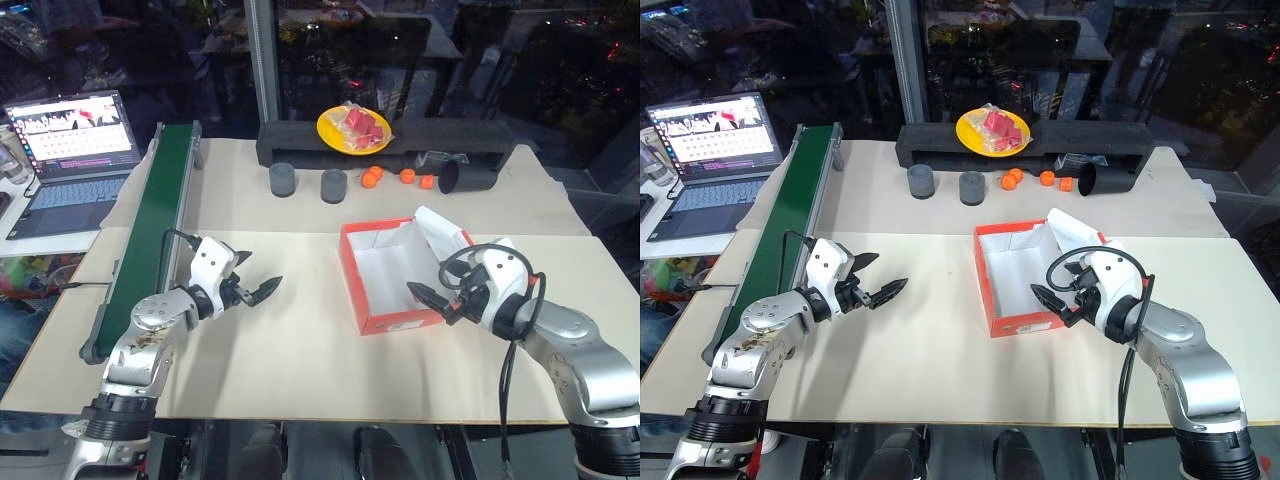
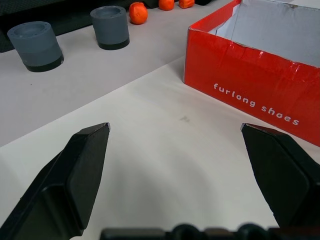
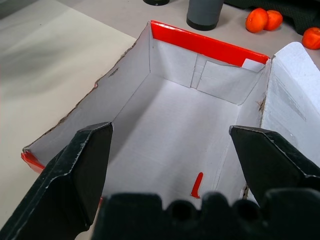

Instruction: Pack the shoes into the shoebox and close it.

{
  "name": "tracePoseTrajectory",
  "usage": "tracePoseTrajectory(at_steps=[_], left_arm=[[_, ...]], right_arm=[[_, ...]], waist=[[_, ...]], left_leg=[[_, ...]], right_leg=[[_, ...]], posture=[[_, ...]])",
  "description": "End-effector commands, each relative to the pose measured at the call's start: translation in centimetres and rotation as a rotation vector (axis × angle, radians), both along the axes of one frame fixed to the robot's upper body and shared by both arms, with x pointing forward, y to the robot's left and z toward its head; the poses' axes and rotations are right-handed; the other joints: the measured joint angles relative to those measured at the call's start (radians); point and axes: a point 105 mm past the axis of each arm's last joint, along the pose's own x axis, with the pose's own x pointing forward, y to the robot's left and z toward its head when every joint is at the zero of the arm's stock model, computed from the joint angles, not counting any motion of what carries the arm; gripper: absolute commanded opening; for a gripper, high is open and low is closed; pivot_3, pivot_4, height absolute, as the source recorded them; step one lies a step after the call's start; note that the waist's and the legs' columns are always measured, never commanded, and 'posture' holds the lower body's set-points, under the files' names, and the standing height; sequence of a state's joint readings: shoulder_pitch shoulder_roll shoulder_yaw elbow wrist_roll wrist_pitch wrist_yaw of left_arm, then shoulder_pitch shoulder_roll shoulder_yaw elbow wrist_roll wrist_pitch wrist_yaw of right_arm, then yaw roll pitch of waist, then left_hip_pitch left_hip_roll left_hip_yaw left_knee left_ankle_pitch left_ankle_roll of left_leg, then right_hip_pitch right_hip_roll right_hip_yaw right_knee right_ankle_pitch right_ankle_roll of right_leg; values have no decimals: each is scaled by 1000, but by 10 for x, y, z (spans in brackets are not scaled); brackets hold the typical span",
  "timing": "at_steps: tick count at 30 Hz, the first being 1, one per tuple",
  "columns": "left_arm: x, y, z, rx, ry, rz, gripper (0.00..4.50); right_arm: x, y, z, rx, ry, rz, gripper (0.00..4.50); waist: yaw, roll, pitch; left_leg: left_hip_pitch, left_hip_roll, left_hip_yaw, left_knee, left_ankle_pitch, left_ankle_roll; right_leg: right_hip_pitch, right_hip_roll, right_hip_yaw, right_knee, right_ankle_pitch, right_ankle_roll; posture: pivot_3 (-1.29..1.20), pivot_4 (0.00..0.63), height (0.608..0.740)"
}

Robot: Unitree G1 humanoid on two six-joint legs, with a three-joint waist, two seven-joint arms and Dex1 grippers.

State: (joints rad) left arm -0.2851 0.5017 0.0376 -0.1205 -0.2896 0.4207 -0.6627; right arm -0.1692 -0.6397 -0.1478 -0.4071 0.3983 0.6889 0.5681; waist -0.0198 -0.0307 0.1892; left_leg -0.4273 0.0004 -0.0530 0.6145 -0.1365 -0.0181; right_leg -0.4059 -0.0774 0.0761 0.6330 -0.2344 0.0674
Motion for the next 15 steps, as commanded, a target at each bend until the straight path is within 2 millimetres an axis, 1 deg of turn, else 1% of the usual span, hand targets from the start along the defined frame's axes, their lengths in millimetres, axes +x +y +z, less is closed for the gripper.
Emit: tracePoseTrajectory(at_steps=[1,7,11,15], left_arm=[[1,-2,11,-2,-50,-15,4500],[2,-6,22,-76,-76,-21,4500],[7,-1,26,-81,-77,22,4500],[11,7,31,-100,-90,80,4500]], right_arm=[[-1,0,12,1,-59,5,4474],[-2,-1,8,4,-58,-1,4474],[1,1,12,7,-67,4,4474],[8,10,21,26,-86,29,4474]], waist=[[0,0,0],[3,0,0],[1,0,0],[-2,0,0]], left_leg=[[0,0,0,0,0,0],[0,0,-1,0,0,0],[0,0,-1,0,0,0],[1,1,-1,0,0,0]], right_leg=[[0,0,0,0,0,0],[1,0,-1,-1,0,0],[1,0,-1,-1,0,0],[1,0,-2,-1,1,0]], posture=[[0,150,740],[0,150,740],[0,150,740],[0,150,740]])
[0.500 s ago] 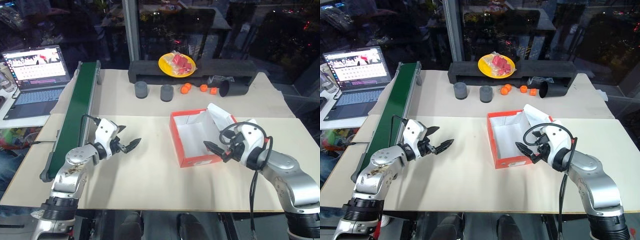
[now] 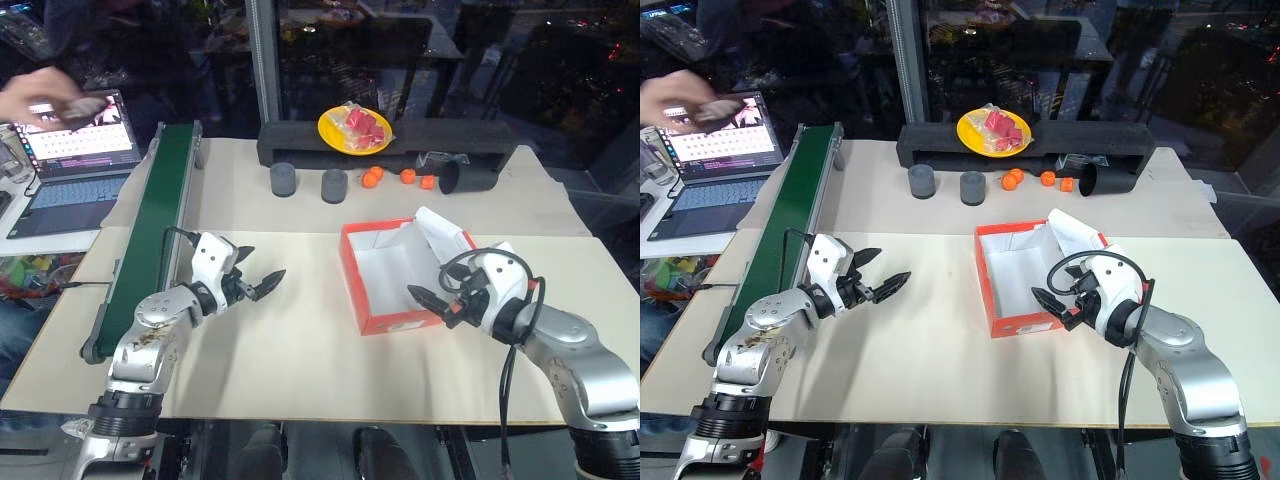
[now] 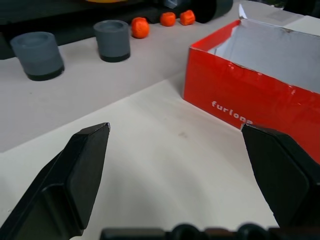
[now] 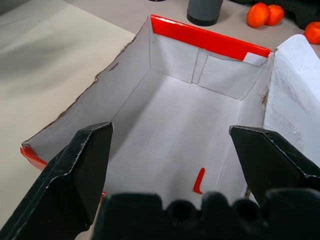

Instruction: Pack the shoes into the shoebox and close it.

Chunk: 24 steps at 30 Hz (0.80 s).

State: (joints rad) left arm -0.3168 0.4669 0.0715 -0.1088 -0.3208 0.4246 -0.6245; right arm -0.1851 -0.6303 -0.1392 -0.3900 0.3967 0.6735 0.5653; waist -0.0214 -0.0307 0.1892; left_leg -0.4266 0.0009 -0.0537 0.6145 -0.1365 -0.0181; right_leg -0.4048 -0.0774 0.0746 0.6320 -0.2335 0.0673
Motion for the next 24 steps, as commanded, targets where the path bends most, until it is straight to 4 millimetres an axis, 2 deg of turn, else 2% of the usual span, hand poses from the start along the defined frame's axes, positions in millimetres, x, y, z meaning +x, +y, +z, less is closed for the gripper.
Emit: tracePoseTrajectory(at_steps=[1,8,12,13,16,19,24], left_arm=[[5,9,19,-28,-54,63,4500],[22,49,30,-65,-78,352,4500],[28,92,48,-115,-133,630,4500],[27,106,53,-135,-144,703,4500],[26,123,59,-154,-162,791,4500],[26,132,59,-133,-158,820,4500],[24,165,47,-137,-113,935,4500]], right_arm=[[6,11,22,24,-80,34,4474],[30,38,35,68,-109,81,4474],[44,61,47,116,-126,117,4474],[47,72,49,137,-122,141,4474],[50,92,51,162,-115,195,4474],[49,110,52,172,-105,268,4474],[43,136,56,178,-102,387,4474]], waist=[[-1,0,0],[0,0,0],[0,0,0],[-3,0,0],[-9,0,0],[-9,0,0],[-14,0,0]], left_leg=[[0,0,0,0,0,0],[0,0,-1,0,0,0],[0,0,-1,0,0,0],[0,0,-1,0,0,0],[0,0,-2,0,0,0],[0,-1,-3,-2,0,0],[-1,-1,-3,-2,0,0]], right_leg=[[0,0,0,0,0,0],[0,0,-1,0,0,0],[0,0,-1,0,4,-6],[0,0,-1,0,4,-6],[0,1,-2,0,5,-7],[0,0,-2,0,5,-7],[-1,0,-3,0,6,-7]], posture=[[0,150,740],[0,150,740],[0,150,740],[0,150,740],[0,150,740],[0,150,740],[0,150,740]])
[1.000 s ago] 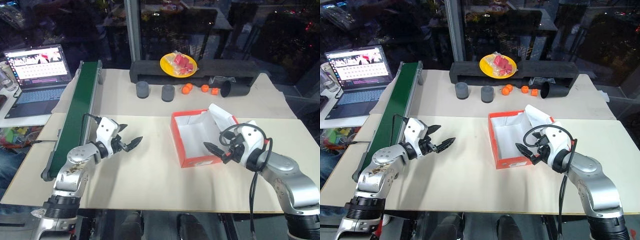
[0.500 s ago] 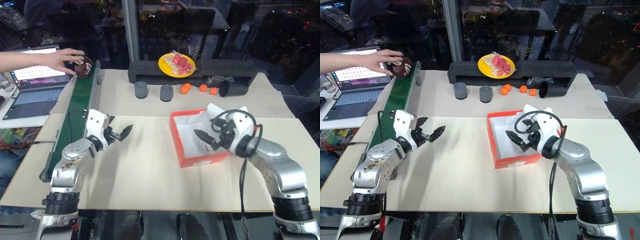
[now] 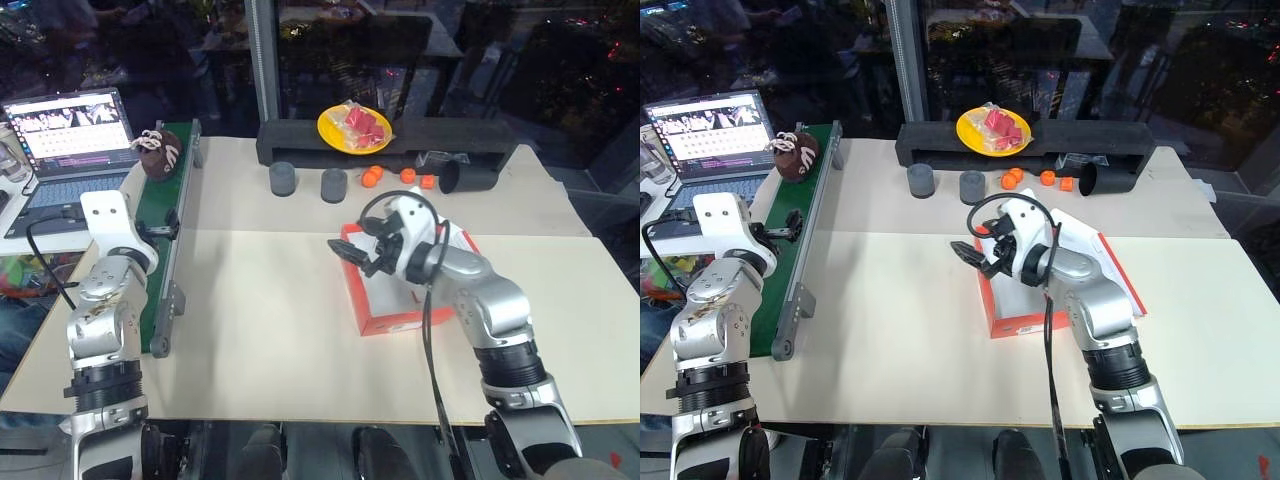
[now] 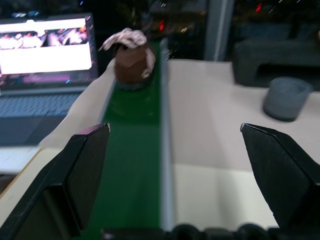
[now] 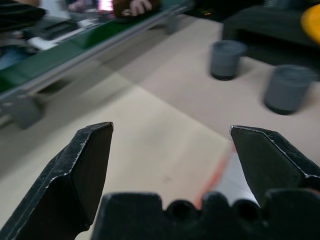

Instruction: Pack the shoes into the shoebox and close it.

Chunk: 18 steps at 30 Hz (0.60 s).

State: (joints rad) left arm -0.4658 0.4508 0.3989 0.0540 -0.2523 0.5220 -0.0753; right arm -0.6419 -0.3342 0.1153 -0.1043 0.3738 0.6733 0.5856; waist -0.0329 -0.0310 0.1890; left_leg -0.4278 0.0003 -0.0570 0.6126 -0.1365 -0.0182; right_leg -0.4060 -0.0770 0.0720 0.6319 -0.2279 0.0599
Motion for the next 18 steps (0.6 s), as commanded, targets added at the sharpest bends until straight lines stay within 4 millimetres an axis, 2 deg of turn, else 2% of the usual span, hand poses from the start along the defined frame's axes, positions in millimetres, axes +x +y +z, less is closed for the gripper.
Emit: tracePoseTrajectory(at_steps=[1,4,8,12,18], left_arm=[[-3,26,8,10,-18,86,4500],[2,40,-3,19,17,87,4500],[10,49,-14,41,44,43,4500],[12,57,-21,51,49,51,4500],[15,52,-30,42,62,13,4500]], right_arm=[[-5,12,17,9,-72,70,4474],[-7,20,19,13,-79,97,4474],[-12,23,20,11,-80,113,4474],[-15,16,20,14,-80,83,4474],[-18,5,20,28,-73,27,4474]], waist=[[-5,0,0],[-7,-1,0],[-6,-1,-1],[-7,-1,-1],[-6,-2,-1]], left_leg=[[0,0,0,0,0,0],[0,0,0,0,0,0],[0,0,0,0,0,0],[0,0,0,-1,0,0],[-1,0,-1,-3,0,0]], right_leg=[[0,0,0,0,0,0],[0,0,-1,0,0,0],[0,0,-1,0,0,0],[0,0,-1,-1,0,0],[-2,0,-2,0,0,-1]], posture=[[0,150,740],[0,150,740],[0,150,740],[0,150,740],[0,150,740]])
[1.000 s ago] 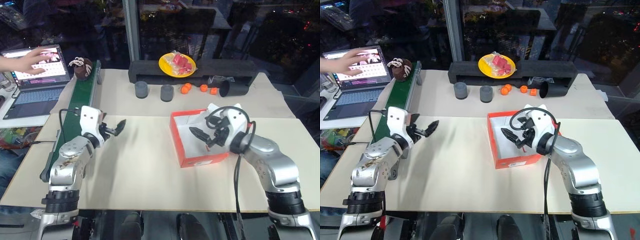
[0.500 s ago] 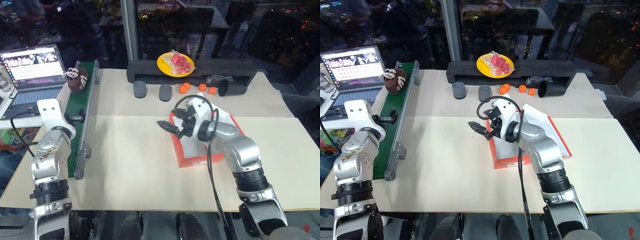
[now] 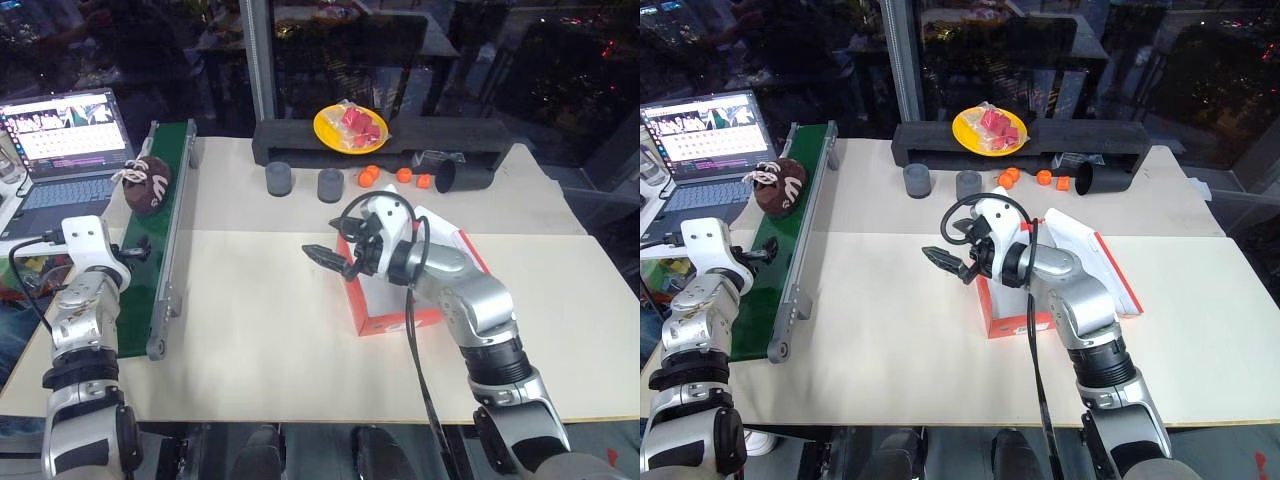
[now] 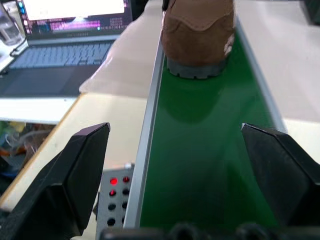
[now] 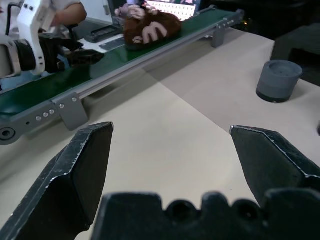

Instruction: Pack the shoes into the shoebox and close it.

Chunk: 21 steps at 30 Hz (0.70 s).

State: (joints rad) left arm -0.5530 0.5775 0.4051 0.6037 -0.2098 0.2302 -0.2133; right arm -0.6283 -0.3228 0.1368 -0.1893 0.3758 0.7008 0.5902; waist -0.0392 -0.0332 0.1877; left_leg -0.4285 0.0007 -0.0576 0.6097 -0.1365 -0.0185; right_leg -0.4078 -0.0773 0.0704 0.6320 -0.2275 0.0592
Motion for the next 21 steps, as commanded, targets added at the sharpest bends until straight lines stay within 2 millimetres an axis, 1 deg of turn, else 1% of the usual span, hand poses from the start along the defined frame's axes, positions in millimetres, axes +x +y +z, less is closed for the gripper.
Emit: tracePoseTrajectory(at_steps=[1,6,12,14,18,19,21], left_arm=[[6,-5,17,36,-58,-41,4500],[8,-3,18,34,-61,-44,4500],[11,-4,14,39,-49,-55,4500],[13,-8,15,13,-56,-70,4500],[17,-21,21,-37,-74,-113,3622],[18,-24,23,-54,-82,-114,3152],[22,-32,34,-85,-117,-131,2676]], right_arm=[[-5,-9,14,33,-41,-32,4474],[-7,-14,11,13,-38,-47,4474],[-7,-19,10,-10,-42,-56,4474],[-7,-19,11,-16,-44,-56,4474],[-6,-20,13,-32,-54,-61,4500],[-6,-20,14,-33,-55,-62,4500],[-5,-21,16,-37,-61,-64,4500]], waist=[[0,0,0],[0,0,0],[-1,0,0],[-2,0,0],[2,0,0],[4,0,0],[9,0,0]], left_leg=[[0,0,0,0,0,0],[0,0,0,0,0,0],[0,0,0,0,0,0],[0,0,0,0,0,0],[0,0,0,0,0,0],[-1,0,0,0,0,0],[-1,0,0,1,0,0]], right_leg=[[0,0,0,0,0,0],[0,0,0,0,0,0],[0,0,0,0,0,0],[0,0,0,0,0,0],[0,0,0,0,0,0],[0,0,-1,0,0,0],[0,0,-1,0,0,0]], posture=[[0,150,740],[0,150,740],[0,150,740],[0,150,740],[0,150,740],[0,150,740],[0,150,740]])
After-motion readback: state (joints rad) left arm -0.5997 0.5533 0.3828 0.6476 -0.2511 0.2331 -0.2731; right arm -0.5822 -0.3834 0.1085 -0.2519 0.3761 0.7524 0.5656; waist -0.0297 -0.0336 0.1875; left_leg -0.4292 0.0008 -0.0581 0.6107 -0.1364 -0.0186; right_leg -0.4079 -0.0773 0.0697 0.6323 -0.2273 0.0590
